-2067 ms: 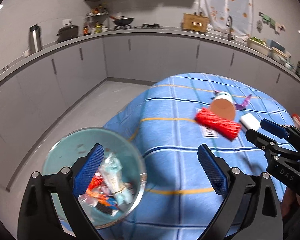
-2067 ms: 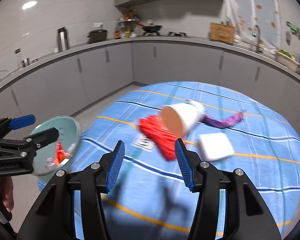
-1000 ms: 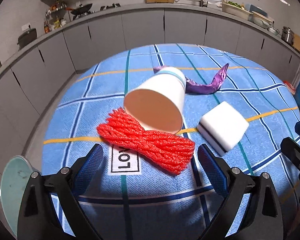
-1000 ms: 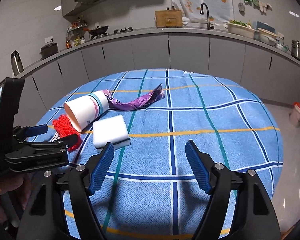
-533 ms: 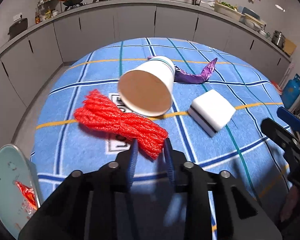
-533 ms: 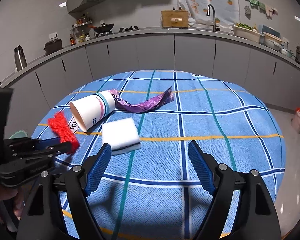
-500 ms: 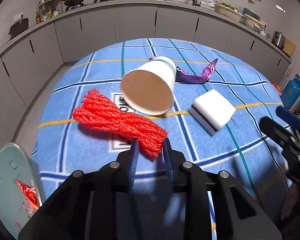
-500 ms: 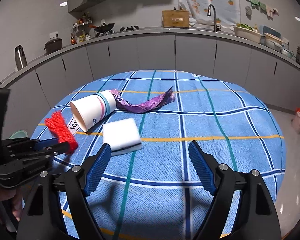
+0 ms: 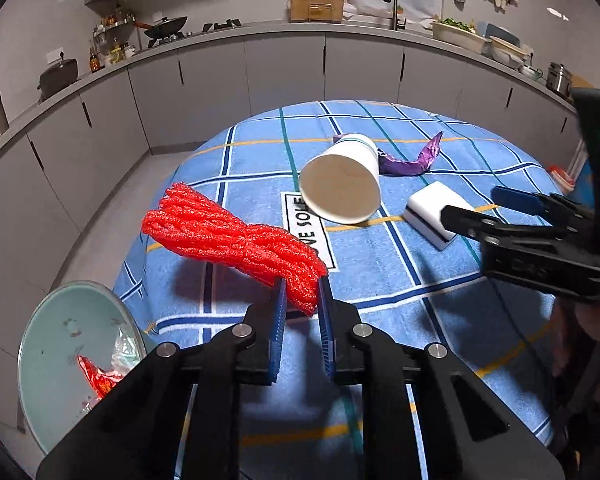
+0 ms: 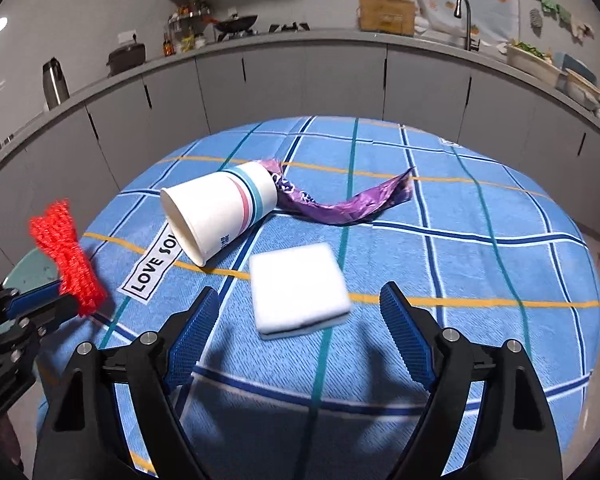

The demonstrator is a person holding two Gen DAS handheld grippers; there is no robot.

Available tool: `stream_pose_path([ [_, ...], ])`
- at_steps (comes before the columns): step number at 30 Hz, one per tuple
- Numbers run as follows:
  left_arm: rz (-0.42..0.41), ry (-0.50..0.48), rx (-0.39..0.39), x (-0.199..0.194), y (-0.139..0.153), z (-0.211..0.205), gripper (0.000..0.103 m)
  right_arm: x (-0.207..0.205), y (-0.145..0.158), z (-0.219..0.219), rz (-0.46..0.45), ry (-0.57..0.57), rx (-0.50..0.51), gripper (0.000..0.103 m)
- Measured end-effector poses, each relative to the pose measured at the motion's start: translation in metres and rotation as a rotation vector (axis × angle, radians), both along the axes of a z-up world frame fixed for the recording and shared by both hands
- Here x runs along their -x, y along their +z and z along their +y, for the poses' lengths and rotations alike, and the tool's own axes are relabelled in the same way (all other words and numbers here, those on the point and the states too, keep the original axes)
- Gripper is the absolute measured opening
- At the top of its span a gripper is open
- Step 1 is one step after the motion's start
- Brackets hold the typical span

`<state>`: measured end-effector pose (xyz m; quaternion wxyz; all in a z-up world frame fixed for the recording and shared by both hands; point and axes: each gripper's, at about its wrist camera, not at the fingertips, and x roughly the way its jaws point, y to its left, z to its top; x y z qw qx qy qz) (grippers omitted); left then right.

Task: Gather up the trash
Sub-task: 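Grasp the red mesh bundle with the left gripper and lift it, then grasp the white sponge with the right gripper while the left holds the red mesh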

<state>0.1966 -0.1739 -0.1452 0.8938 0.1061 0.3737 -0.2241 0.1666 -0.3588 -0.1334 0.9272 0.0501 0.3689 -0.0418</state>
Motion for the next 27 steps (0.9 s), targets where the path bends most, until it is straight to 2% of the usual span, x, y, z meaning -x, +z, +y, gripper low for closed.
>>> stream_pose_path([
  [3,0.003,0.006,0.013,0.000,0.000,0.004,0.016,-0.011,-0.010,0.001,0.062,0.003,-0.001,0.082],
  [5,0.003,0.008,0.024,-0.001,0.001,0.007,0.016,-0.014,-0.013,-0.001,0.085,0.001,-0.007,0.078],
  [6,0.002,0.008,0.028,0.000,0.001,0.008,0.016,-0.014,-0.014,-0.001,0.090,-0.004,-0.005,0.074],
  [7,0.000,0.006,0.031,0.000,0.002,0.009,0.016,-0.015,-0.015,-0.001,0.104,-0.001,-0.007,0.059],
  [8,0.000,0.005,0.034,0.000,0.002,0.008,0.016,-0.015,-0.016,-0.001,0.110,0.002,-0.007,0.055],
  [16,-0.022,0.008,0.059,0.011,0.013,0.020,0.016,0.011,-0.004,0.007,0.051,-0.004,-0.002,0.052],
  [27,-0.066,0.014,0.074,0.038,0.032,0.040,0.016,0.055,0.033,0.033,-0.064,0.022,-0.011,0.052],
])
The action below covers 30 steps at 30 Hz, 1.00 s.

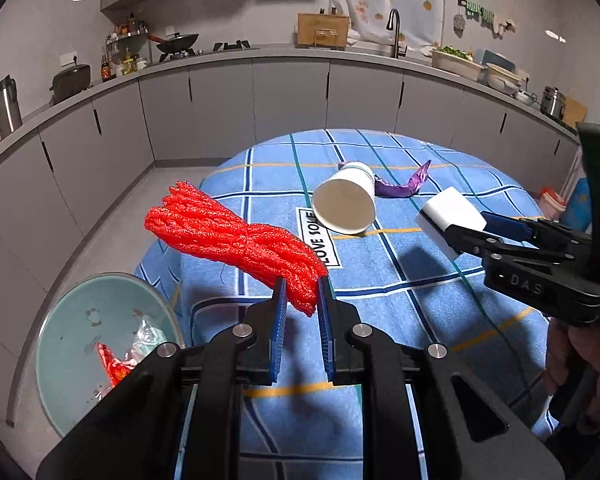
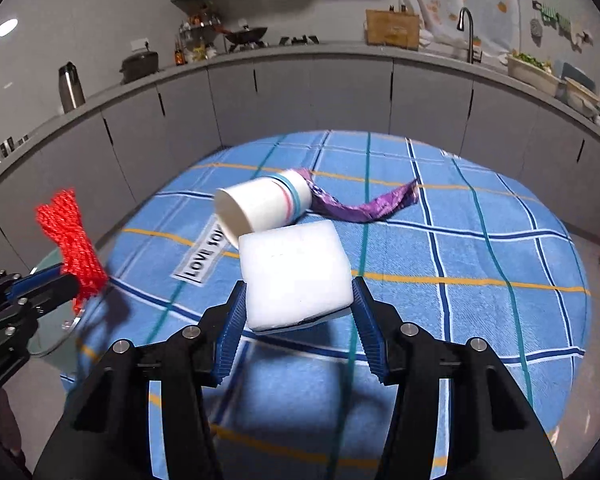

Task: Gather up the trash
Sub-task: 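Grasp the white sponge with the right gripper while the left holds the red mesh, then carry the red mesh and white sponge over the teal bucket with both grippers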

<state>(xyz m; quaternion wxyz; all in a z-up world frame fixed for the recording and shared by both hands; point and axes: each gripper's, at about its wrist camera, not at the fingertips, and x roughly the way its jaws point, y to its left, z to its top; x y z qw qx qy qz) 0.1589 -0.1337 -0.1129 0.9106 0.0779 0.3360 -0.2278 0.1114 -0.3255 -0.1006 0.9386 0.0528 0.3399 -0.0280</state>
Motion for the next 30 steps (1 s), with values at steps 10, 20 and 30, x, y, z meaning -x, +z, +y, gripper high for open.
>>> stream_pose_path([
  [10,-0.038,0.047,0.003,0.017,0.016,0.030,0.016,0.020,0.021,0.042,-0.085,0.066,-0.009,0.052],
  [20,-0.058,0.090,0.010,0.028,0.024,0.055,0.016,0.022,0.038,0.067,-0.120,0.115,0.009,0.052],
  [30,-0.067,0.138,0.017,0.029,0.029,0.077,0.016,0.019,0.048,0.090,-0.151,0.168,0.013,0.052],
])
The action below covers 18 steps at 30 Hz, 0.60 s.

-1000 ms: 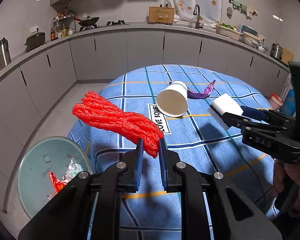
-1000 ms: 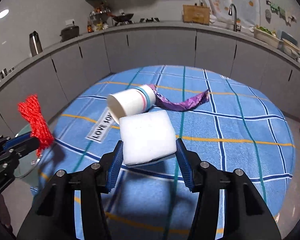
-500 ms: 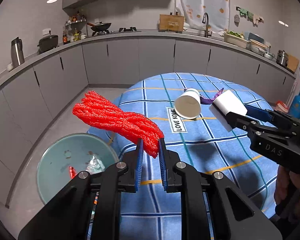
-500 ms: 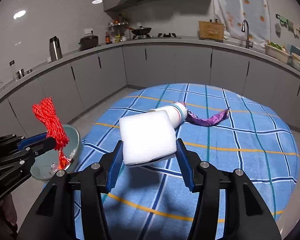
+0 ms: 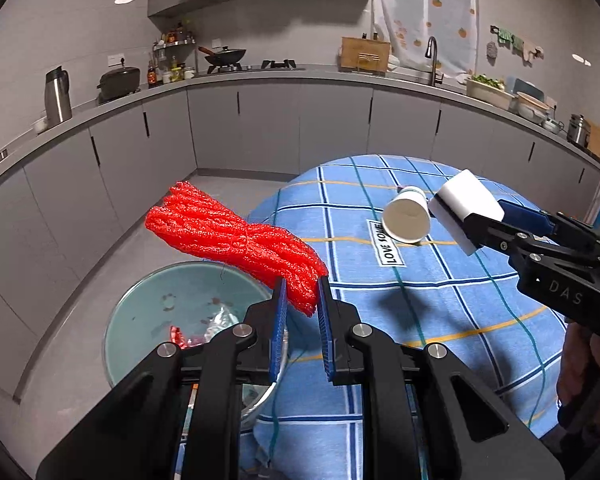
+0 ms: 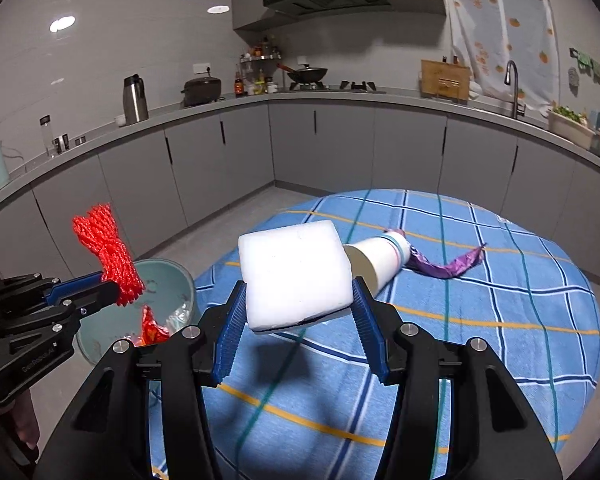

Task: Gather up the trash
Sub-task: 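Carry the red mesh and white sponge over the teal bucket with both grippers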

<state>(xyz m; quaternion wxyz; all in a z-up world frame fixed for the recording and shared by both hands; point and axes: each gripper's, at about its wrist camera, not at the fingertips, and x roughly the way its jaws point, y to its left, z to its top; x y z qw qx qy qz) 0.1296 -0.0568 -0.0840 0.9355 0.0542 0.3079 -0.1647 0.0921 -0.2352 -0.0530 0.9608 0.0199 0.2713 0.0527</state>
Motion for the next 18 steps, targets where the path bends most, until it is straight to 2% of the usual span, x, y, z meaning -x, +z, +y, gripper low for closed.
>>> stream_pose_path([
  [18,0.003,0.096,0.009,0.001,-0.002,0.043,0.016,-0.016,0.007,0.053,-0.022,0.123,0.013,0.052],
])
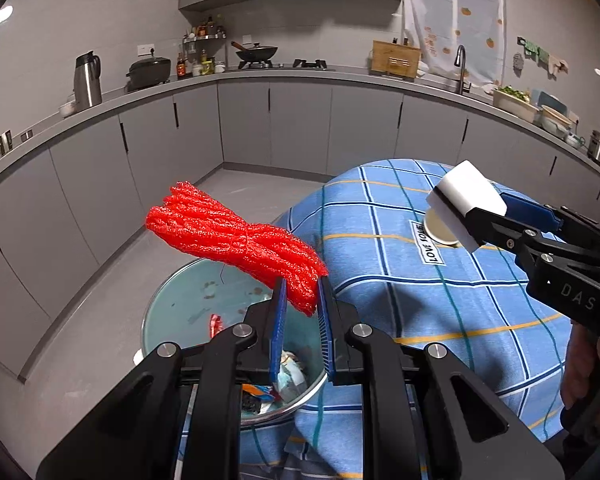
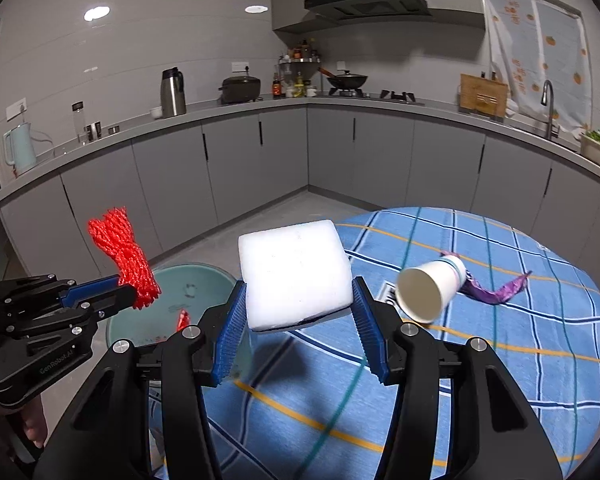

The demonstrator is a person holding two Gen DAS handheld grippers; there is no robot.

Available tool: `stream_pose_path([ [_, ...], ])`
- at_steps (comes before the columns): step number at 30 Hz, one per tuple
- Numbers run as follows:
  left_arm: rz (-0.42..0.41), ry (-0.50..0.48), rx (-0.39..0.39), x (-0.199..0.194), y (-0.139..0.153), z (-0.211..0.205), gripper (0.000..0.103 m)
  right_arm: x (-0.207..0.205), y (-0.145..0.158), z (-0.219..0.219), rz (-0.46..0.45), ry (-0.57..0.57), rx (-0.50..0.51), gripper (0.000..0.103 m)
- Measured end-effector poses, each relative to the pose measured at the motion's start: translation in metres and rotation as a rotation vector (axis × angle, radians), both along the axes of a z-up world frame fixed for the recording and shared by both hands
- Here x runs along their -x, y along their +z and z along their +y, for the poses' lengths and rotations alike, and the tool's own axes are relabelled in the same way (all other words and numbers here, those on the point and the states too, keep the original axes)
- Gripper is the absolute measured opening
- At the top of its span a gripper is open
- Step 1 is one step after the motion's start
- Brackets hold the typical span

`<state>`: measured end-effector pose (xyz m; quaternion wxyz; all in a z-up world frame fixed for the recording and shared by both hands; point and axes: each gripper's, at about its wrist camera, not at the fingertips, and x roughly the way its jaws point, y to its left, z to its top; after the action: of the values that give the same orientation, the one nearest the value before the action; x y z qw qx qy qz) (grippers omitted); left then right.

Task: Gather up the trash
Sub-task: 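Carry the red mesh and white sponge over the teal bucket with both grippers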

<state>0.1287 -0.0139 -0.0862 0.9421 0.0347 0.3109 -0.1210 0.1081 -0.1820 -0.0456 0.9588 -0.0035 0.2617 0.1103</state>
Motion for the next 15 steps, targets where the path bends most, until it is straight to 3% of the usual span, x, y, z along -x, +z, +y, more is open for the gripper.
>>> stream_pose_path([
  [15,0.005,0.068,0.006,-0.003,-0.002,0.030,0.016,-0.010,0.007,0.033,-0.021,0.083,0.004,0.052],
])
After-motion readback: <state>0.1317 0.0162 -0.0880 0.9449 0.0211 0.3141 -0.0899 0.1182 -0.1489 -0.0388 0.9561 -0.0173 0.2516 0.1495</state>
